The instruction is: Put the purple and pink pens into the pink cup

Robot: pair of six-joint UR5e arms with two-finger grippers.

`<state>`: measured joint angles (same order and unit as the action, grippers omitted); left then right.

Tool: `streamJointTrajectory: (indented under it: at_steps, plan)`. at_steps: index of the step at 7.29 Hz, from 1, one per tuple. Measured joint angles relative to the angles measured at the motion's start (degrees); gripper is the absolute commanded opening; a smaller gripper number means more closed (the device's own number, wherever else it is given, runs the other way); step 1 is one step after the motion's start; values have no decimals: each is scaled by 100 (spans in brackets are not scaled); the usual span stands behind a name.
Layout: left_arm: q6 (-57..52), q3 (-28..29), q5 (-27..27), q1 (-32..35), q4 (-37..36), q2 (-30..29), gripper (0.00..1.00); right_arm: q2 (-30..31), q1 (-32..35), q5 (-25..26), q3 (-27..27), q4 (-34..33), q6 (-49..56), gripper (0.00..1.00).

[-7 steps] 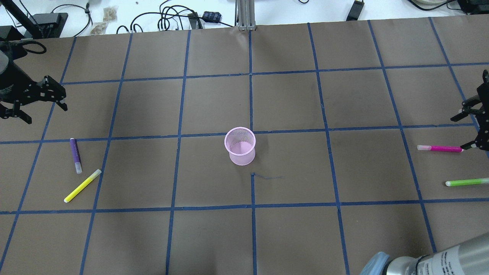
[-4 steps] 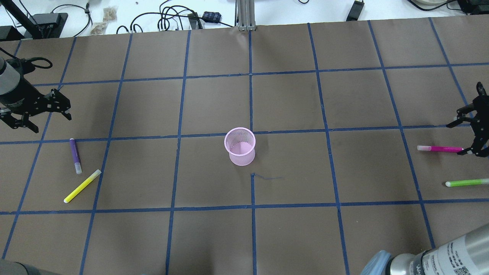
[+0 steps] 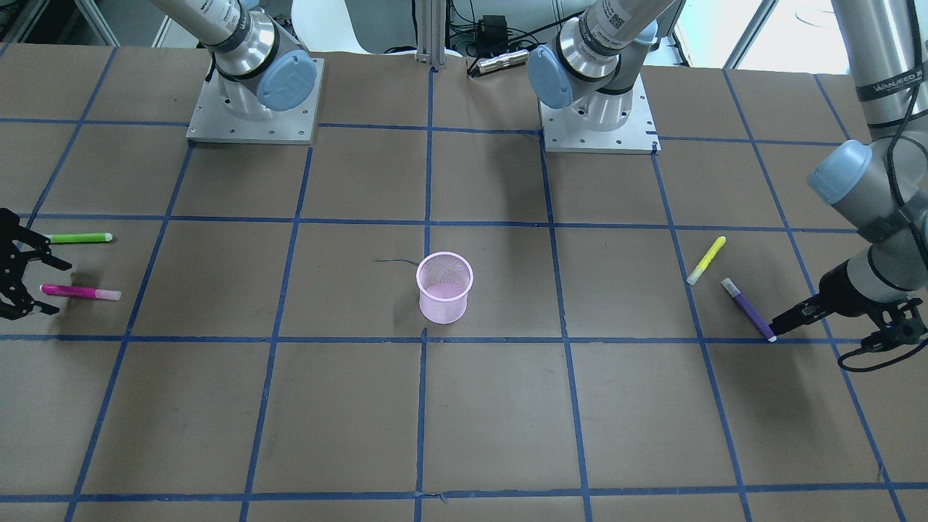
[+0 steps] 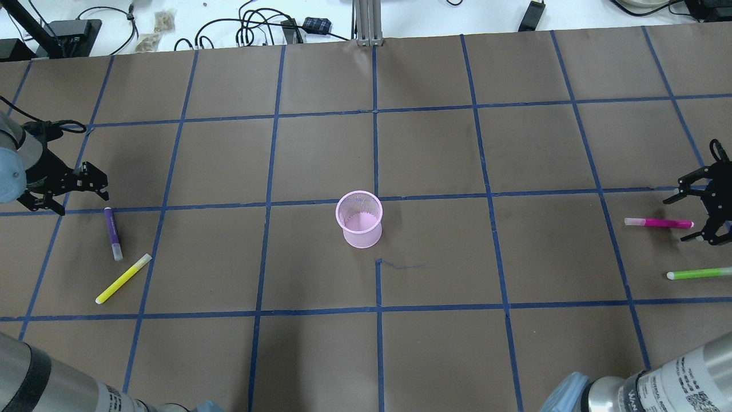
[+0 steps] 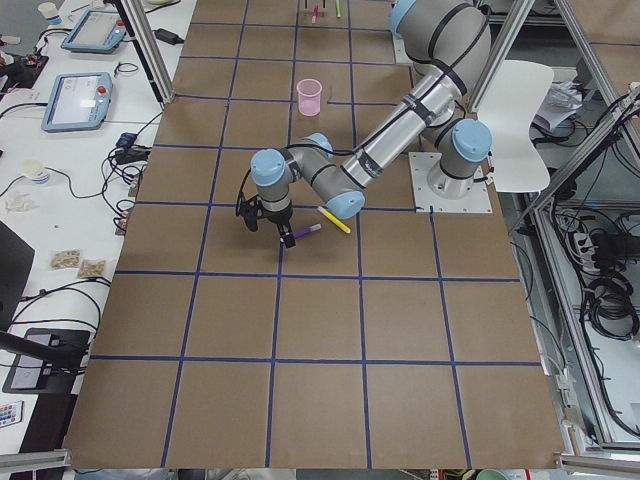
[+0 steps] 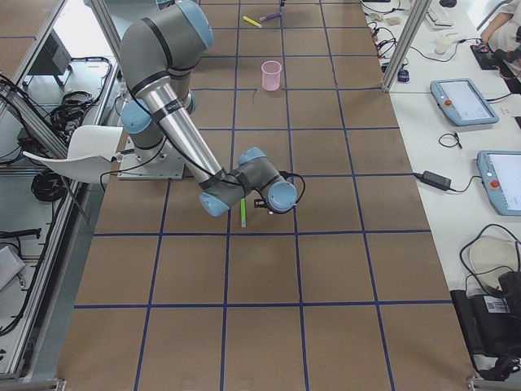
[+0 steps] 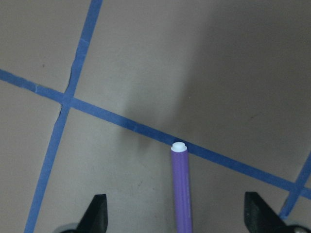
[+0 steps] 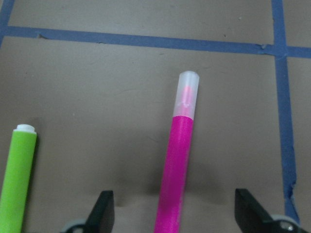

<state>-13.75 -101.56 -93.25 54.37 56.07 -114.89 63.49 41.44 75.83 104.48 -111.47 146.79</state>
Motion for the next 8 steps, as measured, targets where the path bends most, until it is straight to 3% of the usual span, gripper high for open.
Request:
streamJointTrajectory:
  at_steps: [1, 2, 4, 6, 7, 8]
  plan:
    - [150, 0, 7, -2, -47, -99, 100, 4, -2, -6, 48, -45, 52, 58]
    - [387, 0, 21, 6, -76, -165, 100, 9, -4, -36, 65, -84, 70, 40]
    - [697, 4, 21, 36, -185, -309, 94, 18, -4, -110, 63, -128, 72, 21]
    - [794, 4, 31, 51, -273, -422, 88, 33, -4, -121, 75, -248, 67, 10]
    - [773, 17, 35, 53, -286, -443, 74, 51, -4, -118, 77, -281, 46, 7]
    - [755, 29, 45, 55, -291, -454, 68, 82, -5, -115, 63, -289, 31, 6]
